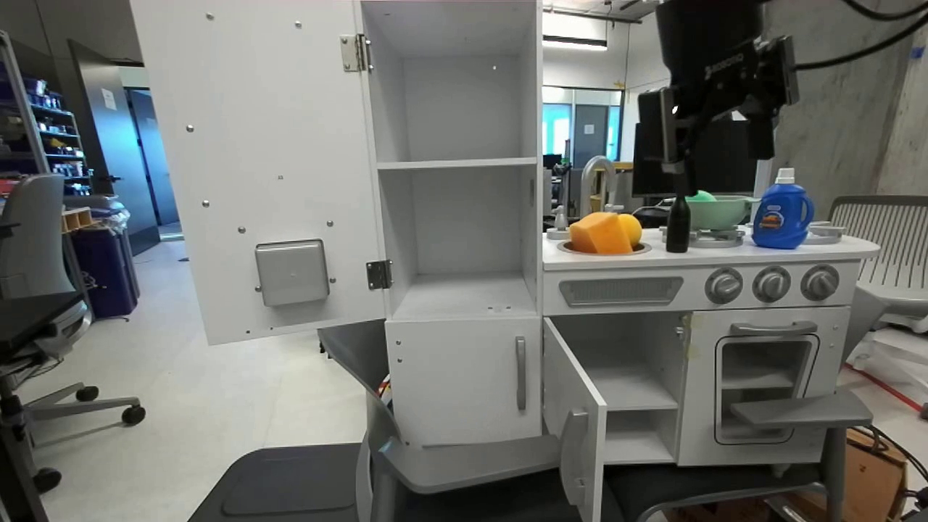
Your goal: Open the cabinet under sink, put the black bottle and blue bottle inside the cabinet underneath the sink
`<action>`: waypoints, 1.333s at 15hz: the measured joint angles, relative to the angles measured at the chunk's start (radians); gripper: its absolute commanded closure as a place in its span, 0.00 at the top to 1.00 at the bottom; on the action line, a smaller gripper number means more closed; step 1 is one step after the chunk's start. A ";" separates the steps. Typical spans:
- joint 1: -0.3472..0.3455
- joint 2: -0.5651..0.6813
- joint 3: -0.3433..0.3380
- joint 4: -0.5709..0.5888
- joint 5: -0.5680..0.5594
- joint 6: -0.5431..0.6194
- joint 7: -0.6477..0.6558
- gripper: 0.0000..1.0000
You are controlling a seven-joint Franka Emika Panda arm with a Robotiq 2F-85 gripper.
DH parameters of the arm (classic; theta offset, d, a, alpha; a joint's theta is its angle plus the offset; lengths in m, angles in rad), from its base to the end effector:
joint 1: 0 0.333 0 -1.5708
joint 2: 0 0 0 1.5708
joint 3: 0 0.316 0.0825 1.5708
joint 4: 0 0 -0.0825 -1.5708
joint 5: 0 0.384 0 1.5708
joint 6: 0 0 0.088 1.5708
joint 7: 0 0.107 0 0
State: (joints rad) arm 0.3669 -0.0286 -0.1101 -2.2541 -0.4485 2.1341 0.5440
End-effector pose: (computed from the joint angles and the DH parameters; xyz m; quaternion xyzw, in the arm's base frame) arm 0.4969 0.1109 0.3715 0.9824 -0.0134 0.0296 0.1839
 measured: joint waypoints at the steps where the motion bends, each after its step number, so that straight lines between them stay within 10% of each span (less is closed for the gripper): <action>1: -0.064 -0.009 0.006 0.004 0.000 0.032 -0.043 1.00; 7: -0.259 0.091 0.023 0.048 0.002 0.278 -0.151 1.00; 20: -0.333 0.332 -0.044 0.147 0.006 0.628 -0.211 1.00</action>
State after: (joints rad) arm 0.0340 0.3034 -0.1537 -2.1075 -0.4422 2.7621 0.3327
